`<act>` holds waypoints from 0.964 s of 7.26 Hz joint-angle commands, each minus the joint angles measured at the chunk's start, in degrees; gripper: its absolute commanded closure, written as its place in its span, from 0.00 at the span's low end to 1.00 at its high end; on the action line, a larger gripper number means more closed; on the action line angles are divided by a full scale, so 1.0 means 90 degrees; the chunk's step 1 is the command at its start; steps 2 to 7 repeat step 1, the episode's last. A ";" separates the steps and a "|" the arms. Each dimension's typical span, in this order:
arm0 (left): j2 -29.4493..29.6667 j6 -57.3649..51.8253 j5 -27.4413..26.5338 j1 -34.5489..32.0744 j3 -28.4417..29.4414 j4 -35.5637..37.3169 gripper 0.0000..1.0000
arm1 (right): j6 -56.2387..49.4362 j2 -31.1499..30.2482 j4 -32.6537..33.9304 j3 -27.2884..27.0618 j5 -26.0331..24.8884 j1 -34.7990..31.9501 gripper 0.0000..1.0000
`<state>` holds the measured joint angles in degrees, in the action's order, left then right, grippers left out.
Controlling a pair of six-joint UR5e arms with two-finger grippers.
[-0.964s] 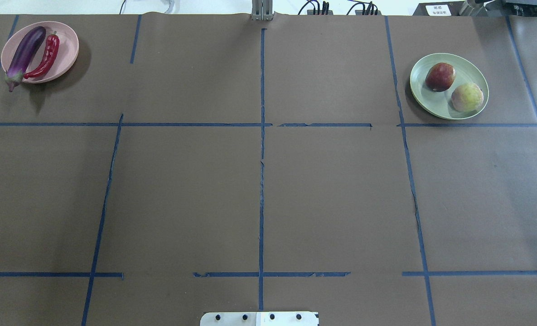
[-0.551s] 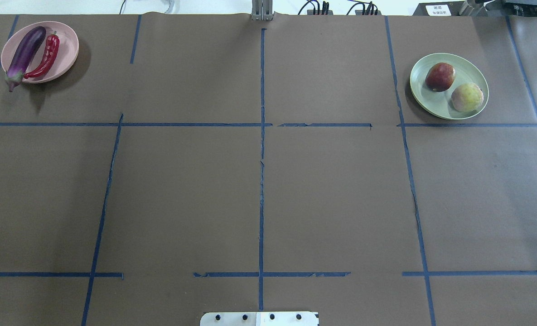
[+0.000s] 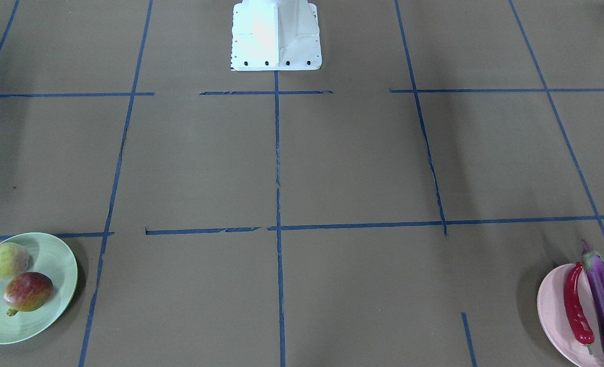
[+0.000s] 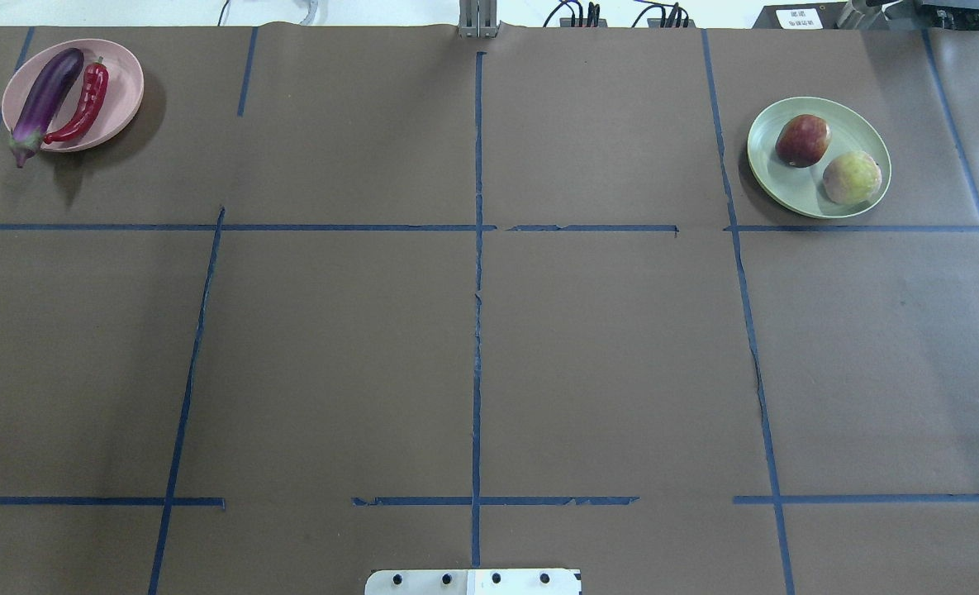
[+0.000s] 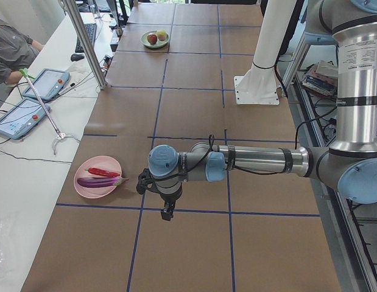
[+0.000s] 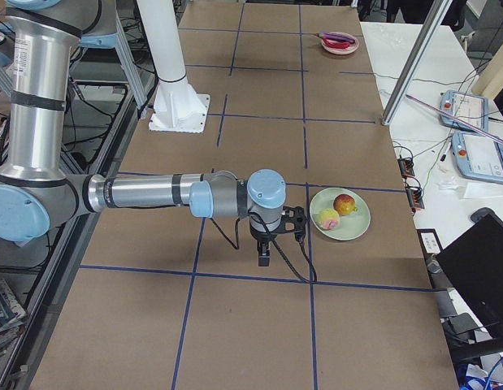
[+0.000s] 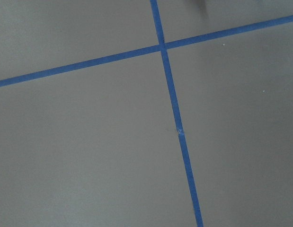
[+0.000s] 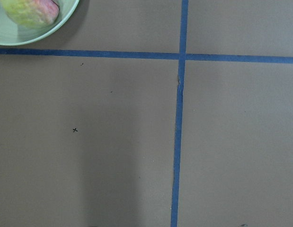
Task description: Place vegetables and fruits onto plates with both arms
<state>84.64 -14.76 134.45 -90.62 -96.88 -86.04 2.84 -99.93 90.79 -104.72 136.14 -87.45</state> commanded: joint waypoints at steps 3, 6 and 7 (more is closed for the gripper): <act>0.0000 0.0000 0.0002 0.0000 -0.0017 0.0009 0.00 | 0.0016 0.0000 0.0000 0.0005 0.0000 0.0000 0.00; 0.0000 0.0000 0.0002 0.0000 -0.0017 0.0009 0.00 | 0.0016 0.0000 0.0000 0.0005 0.0000 0.0000 0.00; 0.0000 0.0000 0.0002 0.0000 -0.0017 0.0009 0.00 | 0.0016 0.0000 0.0000 0.0005 0.0000 0.0000 0.00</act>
